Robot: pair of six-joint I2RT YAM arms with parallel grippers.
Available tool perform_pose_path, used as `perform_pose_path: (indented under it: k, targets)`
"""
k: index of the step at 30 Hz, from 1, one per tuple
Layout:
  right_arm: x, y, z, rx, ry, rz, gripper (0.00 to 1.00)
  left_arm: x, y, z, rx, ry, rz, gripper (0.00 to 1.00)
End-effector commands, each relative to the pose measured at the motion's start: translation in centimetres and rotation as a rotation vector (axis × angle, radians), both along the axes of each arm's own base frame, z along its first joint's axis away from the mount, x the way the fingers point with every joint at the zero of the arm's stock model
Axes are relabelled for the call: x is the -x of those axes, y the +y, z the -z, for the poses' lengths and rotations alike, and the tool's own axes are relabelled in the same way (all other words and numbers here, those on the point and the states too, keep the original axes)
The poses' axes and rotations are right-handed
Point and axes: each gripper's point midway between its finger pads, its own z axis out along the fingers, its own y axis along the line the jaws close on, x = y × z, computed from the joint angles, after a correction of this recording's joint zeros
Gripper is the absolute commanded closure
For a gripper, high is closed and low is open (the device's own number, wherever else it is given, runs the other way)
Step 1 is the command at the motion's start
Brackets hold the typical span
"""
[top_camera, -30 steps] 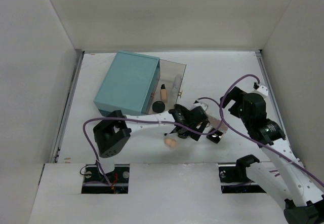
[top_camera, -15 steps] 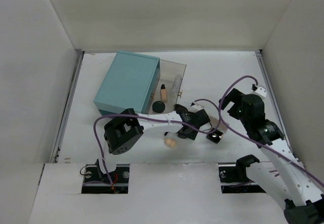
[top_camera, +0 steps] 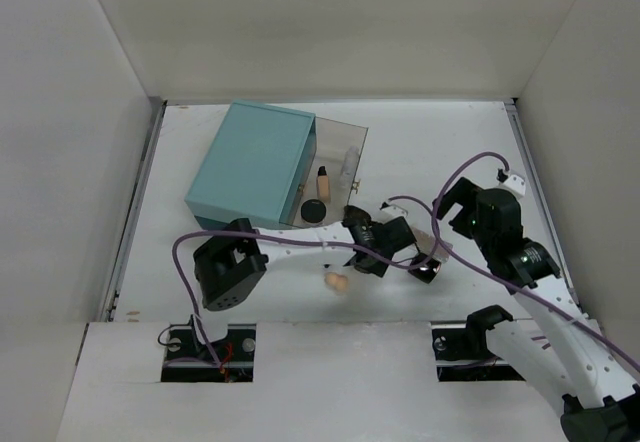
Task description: Organize the makeup
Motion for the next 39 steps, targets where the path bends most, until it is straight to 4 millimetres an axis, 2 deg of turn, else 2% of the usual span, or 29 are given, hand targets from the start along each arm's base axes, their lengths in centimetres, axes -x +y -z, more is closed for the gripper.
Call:
perform_pose_path:
  k: [1,4,7,11,15,20,24,27,30,33,36,39]
  targets:
    - [-0.4,0.0,-1.1,-0.015,-0.042,0.006,0.00,-0.1,-1.0,-5.6,0.091,-0.092,0.083,0.90]
    - [-0.4,0.1,-1.0,-0.011,-0.039,0.001,0.00,-0.1,-1.9,-9.1,0.157,-0.154,0.150,0.90]
    - [-0.4,0.3,-0.3,-0.009,-0.024,-0.005,0.00,-1.3,-1.4,-13.2,0.231,-0.218,0.149,0.89]
    - [-0.4,0.6,0.5,-0.006,0.003,-0.013,0.00,-5.9,1.8,-18.2,0.277,-0.357,0.042,0.87]
    - [-0.3,1.3,1.6,0.010,0.039,-0.037,0.00,-11.3,5.0,-20.4,0.277,-0.440,-0.070,0.85]
    - [0.4,3.0,4.0,-0.015,0.116,-0.066,0.00,-19.2,7.8,-21.0,0.280,-0.465,-0.206,0.85]
    - [1.0,4.5,5.7,-0.027,0.180,-0.090,0.00,-23.6,7.0,-20.6,0.321,-0.421,-0.212,0.85]
    - [1.6,4.5,6.3,-0.029,0.208,-0.070,0.00,-26.0,6.9,-19.4,0.317,-0.391,-0.226,0.84]
    - [2.4,3.7,6.9,-0.024,0.239,-0.034,0.00,-27.1,6.9,-18.0,0.306,-0.373,-0.232,0.83]
    - [3.6,3.1,8.5,-0.024,0.306,-0.001,0.00,-27.8,7.4,-16.4,0.282,-0.348,-0.250,0.81]
    - [5.0,2.7,10.5,-0.018,0.391,0.030,0.00,-27.8,7.5,-15.2,0.269,-0.331,-0.253,0.76]
    - [5.6,2.6,11.6,-0.017,0.433,0.044,0.00,-27.6,7.0,-14.3,0.260,-0.321,-0.244,0.68]
